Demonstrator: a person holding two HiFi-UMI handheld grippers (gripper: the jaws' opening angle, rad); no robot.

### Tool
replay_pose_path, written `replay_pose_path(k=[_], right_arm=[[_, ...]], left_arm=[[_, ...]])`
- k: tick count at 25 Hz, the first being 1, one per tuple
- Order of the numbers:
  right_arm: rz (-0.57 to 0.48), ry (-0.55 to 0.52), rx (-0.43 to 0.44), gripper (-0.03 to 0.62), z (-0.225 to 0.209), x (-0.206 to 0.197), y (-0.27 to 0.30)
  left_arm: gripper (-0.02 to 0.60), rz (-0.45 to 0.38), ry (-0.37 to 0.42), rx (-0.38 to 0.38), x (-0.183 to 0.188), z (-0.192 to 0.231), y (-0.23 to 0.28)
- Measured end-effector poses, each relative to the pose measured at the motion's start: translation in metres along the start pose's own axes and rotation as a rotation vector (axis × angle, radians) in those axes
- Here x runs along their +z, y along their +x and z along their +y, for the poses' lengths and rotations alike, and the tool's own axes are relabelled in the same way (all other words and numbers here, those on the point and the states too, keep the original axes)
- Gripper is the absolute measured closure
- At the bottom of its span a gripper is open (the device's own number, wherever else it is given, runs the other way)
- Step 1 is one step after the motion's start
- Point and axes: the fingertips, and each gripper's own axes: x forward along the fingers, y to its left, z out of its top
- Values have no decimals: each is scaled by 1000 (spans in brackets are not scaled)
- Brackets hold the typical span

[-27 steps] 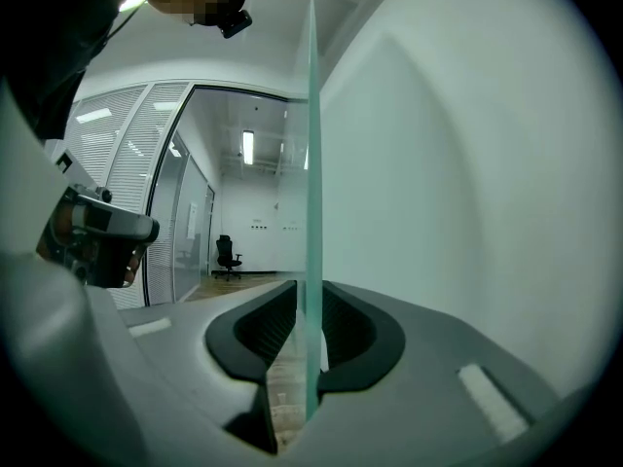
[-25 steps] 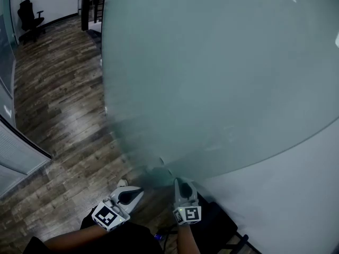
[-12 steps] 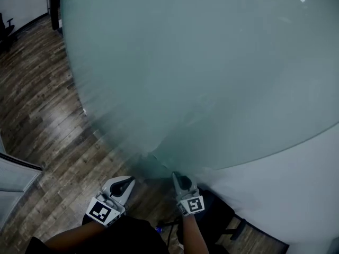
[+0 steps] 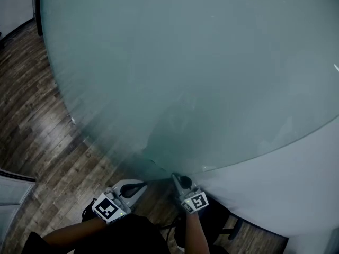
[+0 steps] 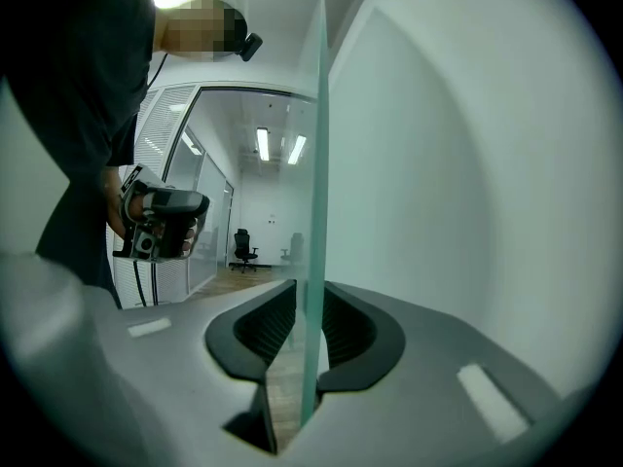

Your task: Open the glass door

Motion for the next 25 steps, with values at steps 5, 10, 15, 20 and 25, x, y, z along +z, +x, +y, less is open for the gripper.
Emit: replay_pose_path(k=[5,10,15,20,25], right_arm=[[-14,12,25,516,-14,0,7],[-15,16,71,519,-30,3,12],[-16,-14,123,525,-33,22,17],[-48,-10,172,527,-40,27,21],[-63,-5,255,534,-48,27,39]], left_arm=[[581,0,-10,-40,1,6,23],[581,39,49,-10,-3,15,38],[581,39,-8,66,6,19,42],[581,6,-5,167,5,23,53],[581,-3,4,236,-15,31,72]])
